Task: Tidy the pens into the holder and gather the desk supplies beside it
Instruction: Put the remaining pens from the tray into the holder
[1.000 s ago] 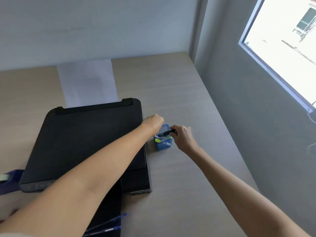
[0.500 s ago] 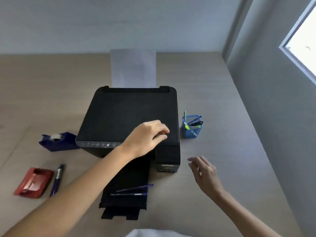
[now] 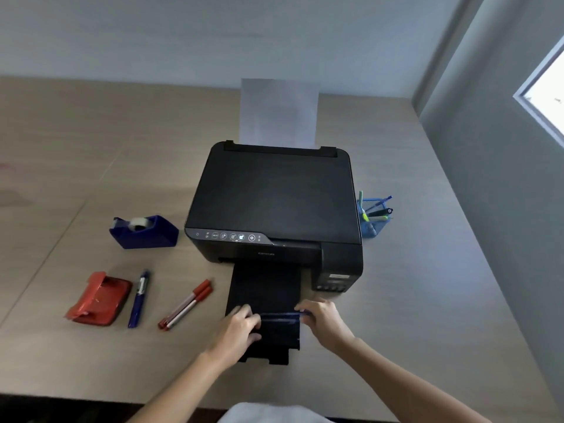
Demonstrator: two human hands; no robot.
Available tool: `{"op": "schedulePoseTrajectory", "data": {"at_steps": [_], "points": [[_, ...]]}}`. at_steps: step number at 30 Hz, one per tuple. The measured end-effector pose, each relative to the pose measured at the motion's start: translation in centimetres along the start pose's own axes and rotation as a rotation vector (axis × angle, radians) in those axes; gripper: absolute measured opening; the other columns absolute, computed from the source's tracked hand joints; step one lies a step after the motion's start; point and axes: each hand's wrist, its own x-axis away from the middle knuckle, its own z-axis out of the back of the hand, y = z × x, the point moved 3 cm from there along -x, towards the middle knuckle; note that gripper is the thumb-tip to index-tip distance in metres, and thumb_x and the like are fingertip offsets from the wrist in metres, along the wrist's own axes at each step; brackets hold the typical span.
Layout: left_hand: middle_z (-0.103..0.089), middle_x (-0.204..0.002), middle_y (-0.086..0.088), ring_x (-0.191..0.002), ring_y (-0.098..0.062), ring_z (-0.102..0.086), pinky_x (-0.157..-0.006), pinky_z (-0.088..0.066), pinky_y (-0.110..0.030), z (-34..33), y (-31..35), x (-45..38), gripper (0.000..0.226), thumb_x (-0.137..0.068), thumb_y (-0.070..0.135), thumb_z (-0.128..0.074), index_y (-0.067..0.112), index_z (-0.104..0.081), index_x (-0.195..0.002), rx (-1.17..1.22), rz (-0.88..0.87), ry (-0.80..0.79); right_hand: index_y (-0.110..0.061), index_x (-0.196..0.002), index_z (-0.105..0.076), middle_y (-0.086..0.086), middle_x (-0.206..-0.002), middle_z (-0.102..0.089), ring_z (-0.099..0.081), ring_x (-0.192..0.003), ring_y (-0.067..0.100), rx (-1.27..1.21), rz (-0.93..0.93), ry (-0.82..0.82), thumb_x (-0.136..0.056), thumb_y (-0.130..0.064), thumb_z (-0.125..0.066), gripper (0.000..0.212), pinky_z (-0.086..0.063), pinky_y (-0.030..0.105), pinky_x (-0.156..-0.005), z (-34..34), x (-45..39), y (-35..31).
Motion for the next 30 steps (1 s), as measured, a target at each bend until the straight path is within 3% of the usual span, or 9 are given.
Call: {"op": "schedulePoseTrajectory", "data": {"at_steps": [4, 8, 12, 15, 20, 22, 24, 26, 30], "points": [[-0.061, -0.090, 0.002, -0.078, -0.016, -0.062, -0.056, -0.050, -0.026, 1.1, -0.1, 0.0, 0.032, -0.068, 0.024, -0.085, 0.020, -0.061, -0.088, -0.016, -0.011, 0.067, -0.014, -0.092, -0.071, 0.006, -0.092, -0.070, -0.058, -0.080, 0.017, -0.033, -0.063, 0.069, -0.084, -0.010, -0.062, 0.013, -0.041, 0.020, -0.069, 0.5, 0.2, -0.2], [-0.061, -0.096, -0.002, -0.086, -0.021, -0.063, -0.063, -0.052, -0.030, 1.3, -0.5, -0.7, 0.022, -0.077, 0.023, -0.078, 0.018, -0.062, -0.092, -0.099, -0.003, 0.044, -0.016, -0.087, -0.073, -0.003, -0.075, -0.066, -0.054, -0.065, 0.007, -0.113, -0.102, 0.148, -0.081, -0.011, -0.064, 0.011, -0.038, 0.008, -0.060, 2.4, 1.6, 0.8], [-0.068, -0.090, 0.001, -0.080, -0.016, -0.069, -0.058, -0.058, -0.025, 1.7, 0.0, -0.9, 0.030, -0.064, 0.031, -0.088, 0.021, -0.068, -0.084, -0.216, -0.040, 0.004, -0.032, -0.068, -0.070, -0.007, -0.053, -0.063, -0.056, -0.050, 0.005, -0.269, -0.208, 0.140, -0.079, -0.009, -0.065, 0.026, -0.050, 0.022, -0.057, 5.6, 4.3, 5.0], [-0.072, -0.078, 0.005, -0.069, -0.010, -0.072, -0.050, -0.058, -0.019, 1.8, 0.4, -1.2, 0.040, -0.048, 0.034, -0.095, 0.023, -0.072, -0.080, -0.305, -0.064, 0.013, -0.025, -0.069, -0.073, -0.003, -0.052, -0.060, -0.055, -0.050, 0.010, -0.410, -0.329, 0.134, -0.080, -0.005, -0.067, 0.024, -0.051, 0.024, -0.057, 8.9, 6.6, 9.6], [-0.067, -0.080, 0.004, -0.069, -0.014, -0.069, -0.048, -0.058, -0.026, 2.4, 1.0, -1.8, 0.033, -0.063, 0.025, -0.089, 0.022, -0.065, -0.085, -0.324, -0.043, -0.071, -0.012, -0.077, -0.074, 0.006, -0.058, -0.055, -0.052, -0.056, 0.016, -0.509, -0.386, 0.147, -0.084, 0.000, -0.065, 0.016, -0.050, 0.024, -0.056, 15.6, 8.9, 15.5], [-0.060, -0.088, 0.005, -0.076, -0.015, -0.065, -0.059, -0.055, -0.030, 5.0, 2.9, -1.5, 0.015, -0.089, 0.024, -0.066, 0.025, -0.051, -0.093, -0.155, -0.013, -0.139, -0.006, -0.079, -0.072, 0.012, -0.062, -0.052, -0.049, -0.061, 0.021, -0.557, -0.380, 0.192, -0.084, 0.003, -0.063, 0.013, -0.049, 0.019, -0.052, 18.1, 8.6, 16.5], [-0.056, -0.084, 0.008, -0.068, -0.007, -0.057, -0.062, -0.045, -0.023, 8.7, 5.7, -2.5, 0.010, -0.100, 0.026, -0.046, 0.028, -0.047, -0.091, -0.037, -0.027, -0.136, -0.003, -0.079, -0.070, 0.014, -0.064, -0.051, -0.047, -0.064, 0.023, -0.603, -0.380, 0.282, -0.084, 0.005, -0.062, 0.012, -0.048, 0.015, -0.049, 21.0, 7.6, 17.5], [-0.058, -0.073, 0.006, -0.059, -0.008, -0.053, -0.059, -0.042, -0.016, 14.0, 8.8, -4.0, 0.019, -0.099, 0.019, -0.051, 0.029, -0.053, -0.083, 0.114, -0.008, -0.115, -0.008, -0.077, -0.070, 0.014, -0.064, -0.057, -0.051, -0.063, 0.024, -0.607, -0.363, 0.383, -0.083, 0.004, -0.064, 0.014, -0.049, 0.014, -0.048, 23.6, 5.9, 17.7], [-0.064, -0.066, 0.005, -0.060, -0.014, -0.061, -0.060, -0.047, -0.017, 23.1, 15.2, -9.0, 0.008, -0.087, 0.012, -0.069, 0.021, -0.070, -0.085, 0.156, -0.201, 0.170, -0.013, -0.080, -0.073, 0.014, -0.065, -0.067, -0.060, -0.057, 0.018, -0.499, -0.297, 0.591, -0.080, -0.010, -0.071, 0.003, -0.051, 0.013, -0.054, 27.8, 1.9, 16.0]]}}
